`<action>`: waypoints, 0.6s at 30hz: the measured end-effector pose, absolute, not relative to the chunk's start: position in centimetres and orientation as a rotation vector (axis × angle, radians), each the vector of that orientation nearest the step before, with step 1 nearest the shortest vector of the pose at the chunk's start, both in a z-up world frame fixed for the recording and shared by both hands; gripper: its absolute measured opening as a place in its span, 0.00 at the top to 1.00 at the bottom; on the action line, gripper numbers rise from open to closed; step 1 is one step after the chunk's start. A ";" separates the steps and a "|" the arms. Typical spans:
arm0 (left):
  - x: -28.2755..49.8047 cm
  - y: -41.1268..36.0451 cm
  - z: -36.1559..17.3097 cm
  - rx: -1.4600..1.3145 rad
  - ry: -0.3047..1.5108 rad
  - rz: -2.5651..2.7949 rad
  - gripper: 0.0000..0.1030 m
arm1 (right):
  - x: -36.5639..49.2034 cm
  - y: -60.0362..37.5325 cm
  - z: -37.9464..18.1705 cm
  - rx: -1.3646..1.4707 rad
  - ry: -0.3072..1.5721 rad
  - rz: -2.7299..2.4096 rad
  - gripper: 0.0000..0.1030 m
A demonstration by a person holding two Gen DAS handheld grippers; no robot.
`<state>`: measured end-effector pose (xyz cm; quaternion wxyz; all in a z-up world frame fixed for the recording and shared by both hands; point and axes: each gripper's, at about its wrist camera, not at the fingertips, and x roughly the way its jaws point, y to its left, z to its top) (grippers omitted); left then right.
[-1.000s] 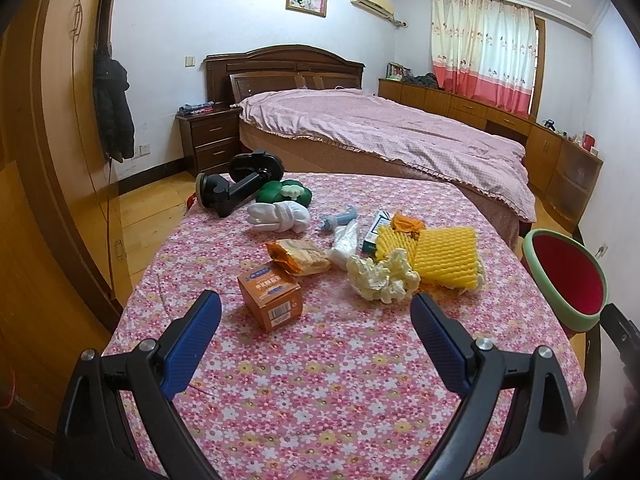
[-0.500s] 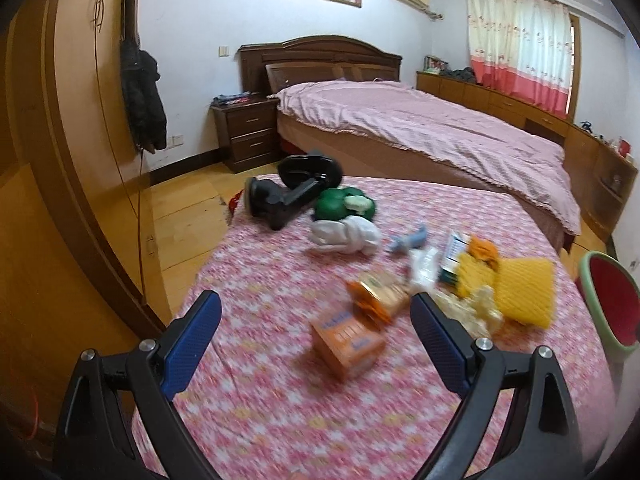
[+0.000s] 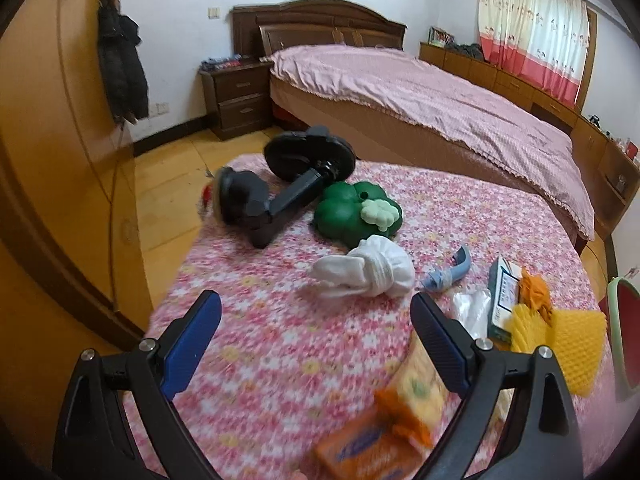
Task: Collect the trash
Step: 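Grasp the white glove with the left tool while the right tool grasps a yellow foam net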
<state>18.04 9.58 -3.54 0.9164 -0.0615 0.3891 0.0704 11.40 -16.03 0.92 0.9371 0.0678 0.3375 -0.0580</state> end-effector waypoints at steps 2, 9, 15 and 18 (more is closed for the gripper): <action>19.4 9.5 -4.3 -0.143 0.829 0.121 0.08 | 12.3 -15.8 0.6 0.140 0.705 -0.108 0.05; 23.2 9.0 -5.9 -0.124 0.868 0.078 0.10 | 15.3 -14.8 -0.2 0.143 0.743 -0.068 0.11; 25.0 9.4 -7.0 -0.166 0.924 0.022 0.29 | 17.3 -13.2 -0.6 0.129 0.758 -0.017 0.13; 25.2 9.3 -7.5 -0.184 0.939 -0.027 0.40 | 18.1 -12.4 -1.1 0.134 0.774 0.013 0.23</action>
